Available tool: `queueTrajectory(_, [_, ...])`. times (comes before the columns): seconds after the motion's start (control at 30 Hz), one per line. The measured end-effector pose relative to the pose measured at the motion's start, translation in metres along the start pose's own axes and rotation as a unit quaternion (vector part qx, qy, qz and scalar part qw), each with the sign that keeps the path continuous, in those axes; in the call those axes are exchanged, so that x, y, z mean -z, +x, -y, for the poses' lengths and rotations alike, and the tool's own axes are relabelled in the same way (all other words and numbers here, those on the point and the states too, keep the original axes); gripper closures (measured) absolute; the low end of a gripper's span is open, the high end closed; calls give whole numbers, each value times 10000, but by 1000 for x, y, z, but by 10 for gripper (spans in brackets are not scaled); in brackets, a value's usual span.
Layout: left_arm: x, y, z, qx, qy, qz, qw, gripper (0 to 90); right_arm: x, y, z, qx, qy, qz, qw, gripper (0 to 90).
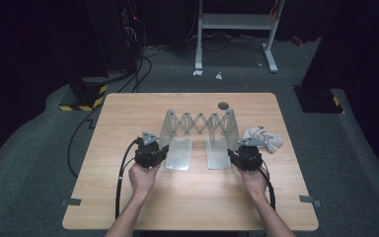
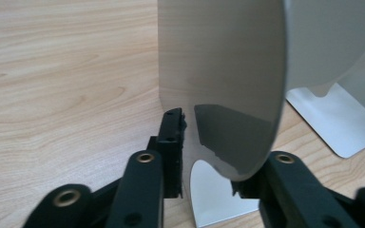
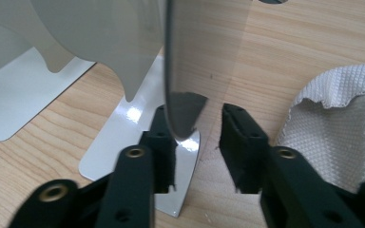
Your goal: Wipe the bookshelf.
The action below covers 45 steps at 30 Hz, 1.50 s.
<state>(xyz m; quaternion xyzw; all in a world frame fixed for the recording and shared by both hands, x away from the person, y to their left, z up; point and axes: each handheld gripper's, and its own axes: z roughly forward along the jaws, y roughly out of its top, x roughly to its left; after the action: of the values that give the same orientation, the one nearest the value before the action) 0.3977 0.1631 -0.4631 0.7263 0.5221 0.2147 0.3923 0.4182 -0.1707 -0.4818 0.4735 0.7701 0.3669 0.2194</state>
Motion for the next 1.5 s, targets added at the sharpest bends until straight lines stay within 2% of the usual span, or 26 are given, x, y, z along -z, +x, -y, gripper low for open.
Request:
queueTrajectory(0.27, [-6, 4, 12, 66, 35, 72, 9999, 492, 6, -9, 12, -57, -83, 49, 9999, 550])
queueTrajectory(0.4, [-11, 5, 16, 23, 64, 51, 10000, 449, 7, -14, 19, -141, -89, 27, 9999, 527])
queueTrajectory(0.67, [-18, 7, 22, 7, 97, -8, 10000, 432, 11, -19, 26, -149, -121, 18, 9998, 506])
queueTrajectory(0.83, [-26, 9, 28, 19, 205, -80, 9998, 411, 15, -24, 32, -154, -148, 64, 9998, 503])
queueTrajectory(0.97, [-29, 14, 35, 86, 187, -116, 9997, 409, 18, -30, 39, -240, -170, 95, 9995, 487])
queueTrajectory(1.0, [-31, 16, 36, 109, 288, -152, 9994, 399, 19, -33, 42, -306, -176, 104, 9993, 478])
queueTrajectory(1.17, [-33, 18, 40, 113, 323, -196, 9992, 396, 21, -38, 46, -405, -128, 184, 9989, 470])
queueTrajectory(1.23, [-35, 20, 43, 223, 343, -189, 9990, 392, 21, -41, 48, -458, -119, 217, 9986, 464])
queueTrajectory(1.33, [-40, 22, 48, 268, 451, -197, 9984, 386, 22, -47, 50, -533, -117, 241, 9982, 463])
queueTrajectory(1.5, [-41, 23, 50, 294, 400, -204, 9986, 388, 24, -54, 51, -638, -161, 289, 9974, 463])
